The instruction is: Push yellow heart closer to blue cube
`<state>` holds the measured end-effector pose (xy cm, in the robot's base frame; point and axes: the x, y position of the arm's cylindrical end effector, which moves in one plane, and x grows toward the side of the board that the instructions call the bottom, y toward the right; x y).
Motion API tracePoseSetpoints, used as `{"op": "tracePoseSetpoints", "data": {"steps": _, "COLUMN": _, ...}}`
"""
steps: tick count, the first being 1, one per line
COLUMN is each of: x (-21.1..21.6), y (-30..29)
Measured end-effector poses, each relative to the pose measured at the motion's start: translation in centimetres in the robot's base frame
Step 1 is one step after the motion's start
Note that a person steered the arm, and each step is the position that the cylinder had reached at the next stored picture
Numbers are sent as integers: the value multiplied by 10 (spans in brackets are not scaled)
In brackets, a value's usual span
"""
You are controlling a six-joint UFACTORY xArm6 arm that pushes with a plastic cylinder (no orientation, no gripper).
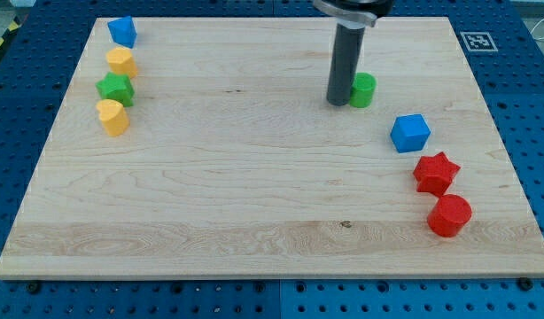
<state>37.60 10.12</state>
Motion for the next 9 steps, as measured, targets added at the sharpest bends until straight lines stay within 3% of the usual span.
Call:
{"op": "tracePoseSetpoints", "data": {"steps": 1, "x": -5, "y": 38}}
{"op": "tracePoseSetpoints", "data": {"steps": 2, "x": 2, "y": 17}}
{"op": "tracePoseSetpoints", "data": {"steps": 7, "x": 68, "y": -155}}
{"op": "tracePoseSetpoints", "data": {"steps": 9, "x": 121, "y": -204}}
